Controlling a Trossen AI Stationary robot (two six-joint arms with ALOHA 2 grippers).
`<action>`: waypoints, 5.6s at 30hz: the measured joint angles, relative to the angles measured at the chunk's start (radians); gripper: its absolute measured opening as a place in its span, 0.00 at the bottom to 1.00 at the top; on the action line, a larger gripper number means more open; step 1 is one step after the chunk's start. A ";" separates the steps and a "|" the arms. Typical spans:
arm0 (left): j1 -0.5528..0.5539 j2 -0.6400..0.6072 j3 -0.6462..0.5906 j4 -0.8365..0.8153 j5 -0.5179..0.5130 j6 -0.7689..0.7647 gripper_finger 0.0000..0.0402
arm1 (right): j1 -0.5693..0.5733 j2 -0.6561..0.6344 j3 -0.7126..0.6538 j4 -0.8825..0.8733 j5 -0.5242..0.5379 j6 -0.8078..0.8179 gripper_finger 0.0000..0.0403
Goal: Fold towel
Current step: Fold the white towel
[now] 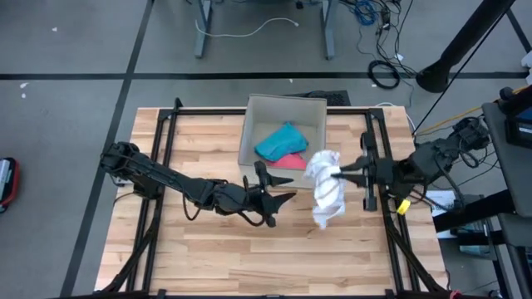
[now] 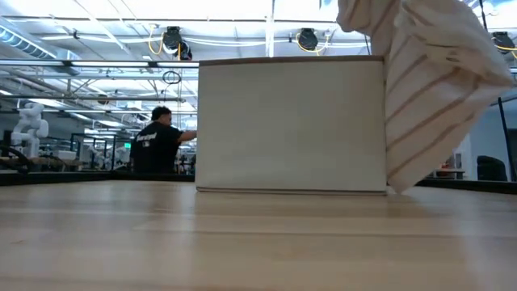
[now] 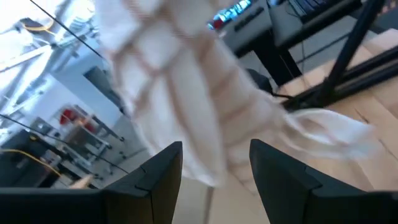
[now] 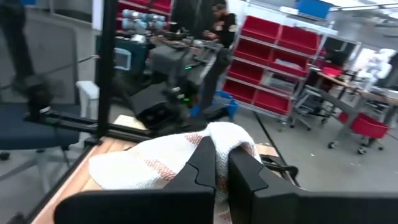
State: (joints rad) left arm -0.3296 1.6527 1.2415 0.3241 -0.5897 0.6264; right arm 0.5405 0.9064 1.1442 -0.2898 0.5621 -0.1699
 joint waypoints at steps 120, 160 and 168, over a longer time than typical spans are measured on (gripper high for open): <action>-0.381 0.008 0.138 -1.040 0.213 -0.942 0.02 | 0.147 0.504 -0.142 -0.387 -0.145 0.549 0.47; -0.328 0.010 0.083 -1.133 0.207 -1.010 0.03 | -0.132 0.663 -0.530 0.271 -0.379 0.285 0.29; -0.324 0.010 0.083 -1.132 0.207 -1.010 0.03 | -0.142 0.663 -0.529 0.263 -0.350 0.278 0.02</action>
State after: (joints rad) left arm -0.6537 1.6623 1.3247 -0.8082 -0.3832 -0.3832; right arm 0.3985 1.5696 0.6151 -0.0264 0.2117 0.1078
